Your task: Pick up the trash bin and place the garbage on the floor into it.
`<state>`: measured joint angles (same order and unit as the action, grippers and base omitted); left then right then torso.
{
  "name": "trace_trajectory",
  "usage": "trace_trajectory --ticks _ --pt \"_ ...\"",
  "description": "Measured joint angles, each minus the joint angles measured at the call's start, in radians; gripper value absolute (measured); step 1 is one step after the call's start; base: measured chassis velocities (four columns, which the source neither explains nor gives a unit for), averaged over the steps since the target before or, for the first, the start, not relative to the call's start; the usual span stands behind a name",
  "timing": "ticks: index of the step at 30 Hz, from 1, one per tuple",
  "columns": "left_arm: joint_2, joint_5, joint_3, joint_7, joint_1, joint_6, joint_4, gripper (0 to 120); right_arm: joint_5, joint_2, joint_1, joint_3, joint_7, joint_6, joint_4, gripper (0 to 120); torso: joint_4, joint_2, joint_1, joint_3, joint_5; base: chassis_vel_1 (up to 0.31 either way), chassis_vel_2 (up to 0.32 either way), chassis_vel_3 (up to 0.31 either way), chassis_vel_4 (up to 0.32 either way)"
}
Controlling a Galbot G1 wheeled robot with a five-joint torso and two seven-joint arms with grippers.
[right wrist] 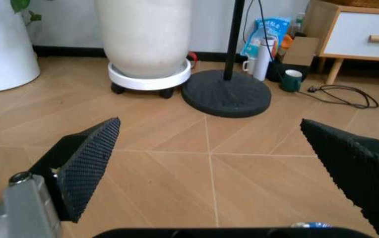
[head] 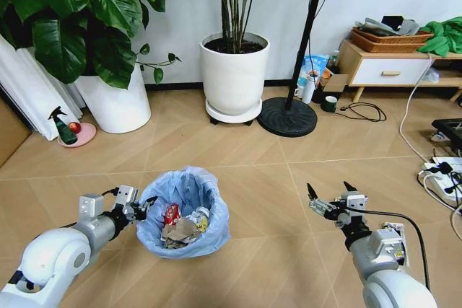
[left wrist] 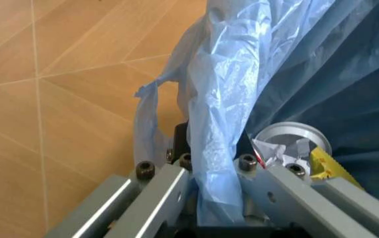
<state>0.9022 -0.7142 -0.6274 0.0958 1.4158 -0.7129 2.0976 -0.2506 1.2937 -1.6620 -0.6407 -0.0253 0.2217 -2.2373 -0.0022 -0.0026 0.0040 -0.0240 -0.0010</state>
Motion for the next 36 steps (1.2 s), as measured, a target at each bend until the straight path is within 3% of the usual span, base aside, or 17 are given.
trace_trajectory --ticks 36 --pt "0.023 0.024 0.005 0.005 0.02 0.004 0.017 0 -0.002 0.002 0.01 -0.001 -0.025 -0.027 0.06 100 -0.0002 0.0 0.0 0.0 0.0008 -0.192 -0.185 0.188 0.184"
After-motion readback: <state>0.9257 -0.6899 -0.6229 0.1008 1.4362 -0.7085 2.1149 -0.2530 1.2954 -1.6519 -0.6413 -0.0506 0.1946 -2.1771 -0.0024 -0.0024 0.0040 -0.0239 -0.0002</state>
